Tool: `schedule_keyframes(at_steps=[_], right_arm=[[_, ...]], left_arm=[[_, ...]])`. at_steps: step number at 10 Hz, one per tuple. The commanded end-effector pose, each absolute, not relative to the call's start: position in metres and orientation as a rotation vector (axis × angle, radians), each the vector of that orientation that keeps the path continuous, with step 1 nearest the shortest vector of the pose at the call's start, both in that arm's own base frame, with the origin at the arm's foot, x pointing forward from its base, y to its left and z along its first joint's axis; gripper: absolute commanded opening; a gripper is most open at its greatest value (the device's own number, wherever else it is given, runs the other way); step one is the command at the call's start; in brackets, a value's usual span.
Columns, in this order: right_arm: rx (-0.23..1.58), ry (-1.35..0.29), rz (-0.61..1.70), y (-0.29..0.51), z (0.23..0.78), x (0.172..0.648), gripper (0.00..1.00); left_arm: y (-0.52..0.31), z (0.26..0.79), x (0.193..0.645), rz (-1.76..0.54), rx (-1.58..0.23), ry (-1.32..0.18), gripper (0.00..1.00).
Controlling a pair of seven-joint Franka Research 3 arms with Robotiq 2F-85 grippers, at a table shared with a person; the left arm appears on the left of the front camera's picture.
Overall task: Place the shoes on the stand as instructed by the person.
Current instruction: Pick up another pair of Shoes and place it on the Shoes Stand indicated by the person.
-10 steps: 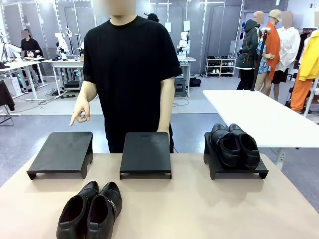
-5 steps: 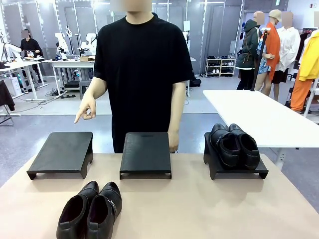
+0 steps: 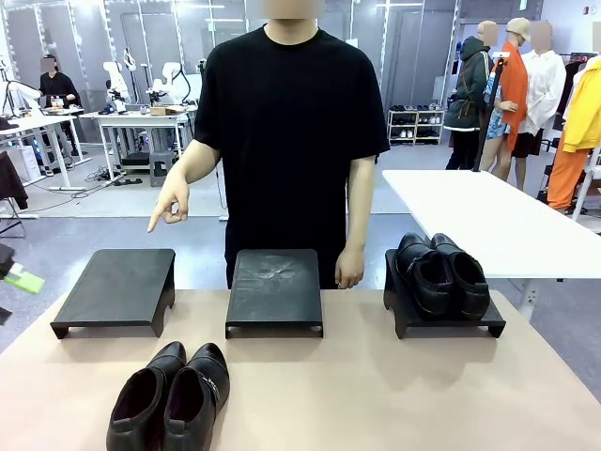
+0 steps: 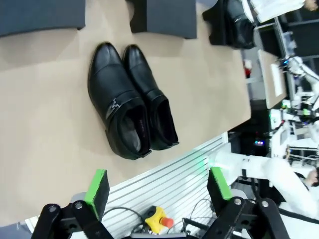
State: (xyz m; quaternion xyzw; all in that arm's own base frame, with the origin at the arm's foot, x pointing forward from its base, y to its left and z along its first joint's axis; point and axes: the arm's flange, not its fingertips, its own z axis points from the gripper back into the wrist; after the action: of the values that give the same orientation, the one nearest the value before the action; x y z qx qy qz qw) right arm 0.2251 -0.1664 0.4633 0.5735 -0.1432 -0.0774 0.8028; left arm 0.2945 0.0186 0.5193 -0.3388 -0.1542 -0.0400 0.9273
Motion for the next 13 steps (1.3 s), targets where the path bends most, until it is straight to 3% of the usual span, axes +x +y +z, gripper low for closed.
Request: schedule_keyframes(at_steps=[1,9,13], right_arm=[[1.23,-0.319,-0.146,-0.167,0.463,0.224,1.0],[1.23,-0.319,-0.146,-0.167,0.463,0.224,1.0],[1.23,-0.319,-0.146,-0.167,0.463,0.224,1.0]], left_arm=[[-0.033,0.471,0.254,-0.083,-0.628,-0.255,1.0],[-0.13,0.415,0.272,-0.094,-0.452,-0.035,1.0],[-0.153,0.377,0.287,-0.07,-0.293,-0.077,1.0]])
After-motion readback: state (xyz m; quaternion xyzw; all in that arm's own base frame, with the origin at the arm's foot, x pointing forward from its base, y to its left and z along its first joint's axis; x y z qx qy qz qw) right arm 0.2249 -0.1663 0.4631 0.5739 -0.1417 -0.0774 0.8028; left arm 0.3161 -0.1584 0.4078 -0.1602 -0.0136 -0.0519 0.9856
